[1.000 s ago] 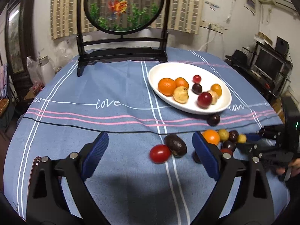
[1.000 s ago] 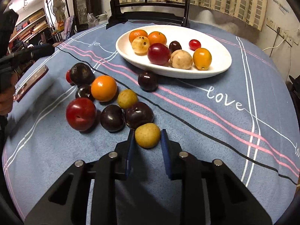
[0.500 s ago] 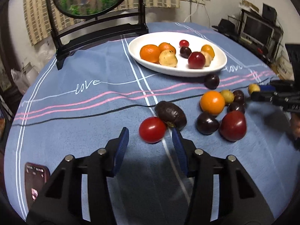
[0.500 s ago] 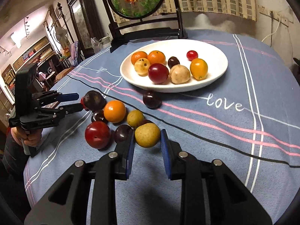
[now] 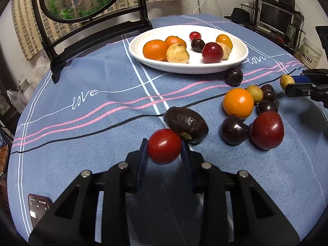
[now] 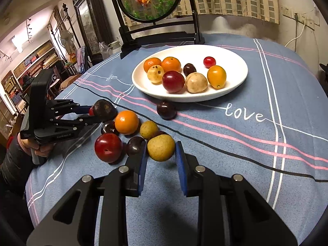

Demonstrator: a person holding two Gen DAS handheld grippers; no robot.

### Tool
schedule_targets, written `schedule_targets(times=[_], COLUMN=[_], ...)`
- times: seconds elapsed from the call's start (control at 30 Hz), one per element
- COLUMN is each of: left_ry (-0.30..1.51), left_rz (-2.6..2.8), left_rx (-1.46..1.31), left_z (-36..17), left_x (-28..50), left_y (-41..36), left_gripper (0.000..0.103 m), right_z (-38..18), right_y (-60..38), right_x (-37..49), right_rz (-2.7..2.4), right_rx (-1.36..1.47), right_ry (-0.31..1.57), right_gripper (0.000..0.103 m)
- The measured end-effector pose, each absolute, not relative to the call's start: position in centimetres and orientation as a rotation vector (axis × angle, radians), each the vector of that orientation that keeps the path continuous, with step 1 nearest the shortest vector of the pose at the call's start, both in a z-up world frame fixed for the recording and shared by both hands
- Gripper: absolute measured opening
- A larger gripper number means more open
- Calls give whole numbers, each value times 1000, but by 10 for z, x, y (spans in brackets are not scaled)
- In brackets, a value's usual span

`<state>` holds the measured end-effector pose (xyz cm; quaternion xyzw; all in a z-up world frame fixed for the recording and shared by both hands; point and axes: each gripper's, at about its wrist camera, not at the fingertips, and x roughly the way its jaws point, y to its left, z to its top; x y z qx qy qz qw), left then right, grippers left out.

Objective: Organize fruits
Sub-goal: 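Grasp a red tomato with the left tool while the right tool grasps a yellow round fruit, then carry the tomato and yellow fruit to the plate and release them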

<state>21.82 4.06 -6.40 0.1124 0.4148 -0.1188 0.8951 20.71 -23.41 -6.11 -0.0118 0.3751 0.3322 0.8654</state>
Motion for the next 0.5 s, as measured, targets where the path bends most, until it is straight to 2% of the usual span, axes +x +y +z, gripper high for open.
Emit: schedule_targets(times=[0.23,0.33,0.5], left_ry=[822,777,740], left_rz=[-240,-259,-291], left_rx=[135,92,49], left_z=[-46,-20,27], left_x=[186,179,219], left_y=[47,47,22], left_gripper=[32,32,32], right_z=[-61,-53,-19], right_y=[-229,-230,-233], right_x=[202,201,225], right_rz=[684,713,686], right_rx=[-46,1,68], right_ry=[778,780,712], right_gripper=[27,28,28])
